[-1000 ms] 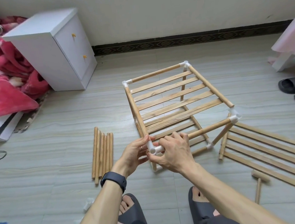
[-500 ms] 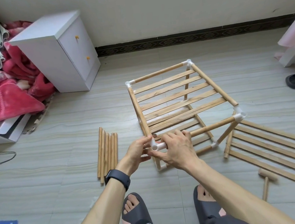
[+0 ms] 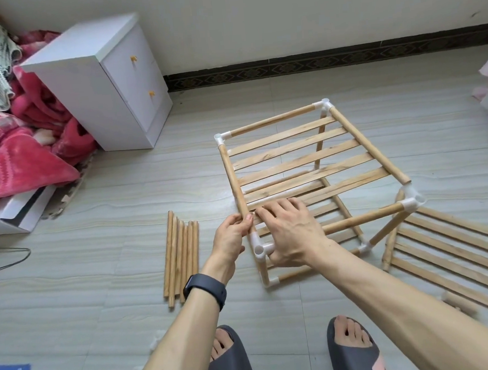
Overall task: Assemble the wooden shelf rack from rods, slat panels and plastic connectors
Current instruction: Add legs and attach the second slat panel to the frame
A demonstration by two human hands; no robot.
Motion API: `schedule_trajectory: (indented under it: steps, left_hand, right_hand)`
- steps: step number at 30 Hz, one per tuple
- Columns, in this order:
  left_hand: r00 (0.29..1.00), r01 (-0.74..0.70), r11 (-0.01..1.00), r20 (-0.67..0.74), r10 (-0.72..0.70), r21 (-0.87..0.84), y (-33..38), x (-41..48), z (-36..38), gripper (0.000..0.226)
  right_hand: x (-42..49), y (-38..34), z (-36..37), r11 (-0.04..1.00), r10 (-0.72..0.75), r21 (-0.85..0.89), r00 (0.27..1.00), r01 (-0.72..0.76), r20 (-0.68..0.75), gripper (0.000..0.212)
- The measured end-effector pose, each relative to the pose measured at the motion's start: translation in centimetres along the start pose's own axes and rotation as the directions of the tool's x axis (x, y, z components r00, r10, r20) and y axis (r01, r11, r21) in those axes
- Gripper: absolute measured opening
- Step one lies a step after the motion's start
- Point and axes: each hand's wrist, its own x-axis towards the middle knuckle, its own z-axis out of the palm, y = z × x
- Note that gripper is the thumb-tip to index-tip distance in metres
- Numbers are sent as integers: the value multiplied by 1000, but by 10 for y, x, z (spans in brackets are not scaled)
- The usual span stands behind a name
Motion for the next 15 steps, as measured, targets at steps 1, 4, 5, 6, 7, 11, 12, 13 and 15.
schedule_trajectory:
  steps: [1, 4, 5, 6, 7, 11, 12, 13, 15]
  left_hand:
    - [1000, 9, 1000, 5, -9, -2, 0, 1, 0, 13]
    - [1000, 10, 1000, 2, -10, -3, -2, 1, 0, 12]
    - [1000, 7, 1000, -6, -7, 7, -3, 1, 0, 11]
    - [1000, 4, 1000, -14, -4, 15, -4, 1, 0, 11]
    - [1000, 0, 1000, -19, 0, 22, -4, 1, 0, 11]
    - [1000, -7, 999, -15, 8, 52, -2, 2, -1, 10]
    - [1000, -18, 997, -12, 18, 72, -2, 2, 0, 9]
    - [999, -39, 994, -9, 40, 106, -3, 1, 1, 9]
    - [994, -102, 962, -22, 111, 252, 1, -2, 5, 16]
  right_hand:
    - [0, 1, 1, 1000, 3, 11, 1000, -3, -24, 94]
    - [3, 2, 3, 1000, 11, 11, 998, -11, -63, 87]
    - [3, 1, 3, 1000, 10, 5, 998, -9, -69, 86]
    - [3, 0, 2, 1000, 7, 4, 997, -7, -71, 86]
    - [2, -1, 2, 1000, 8, 11, 997, -7, -75, 86]
    - [2, -3, -5, 999, 25, 32, 999, -23, -43, 83]
    - [3, -3, -6, 999, 30, 26, 999, -29, -26, 83]
    - [4, -4, -6, 999, 40, 25, 999, -40, -5, 81]
    - [8, -8, -10, 996, 83, 35, 996, -84, 33, 68]
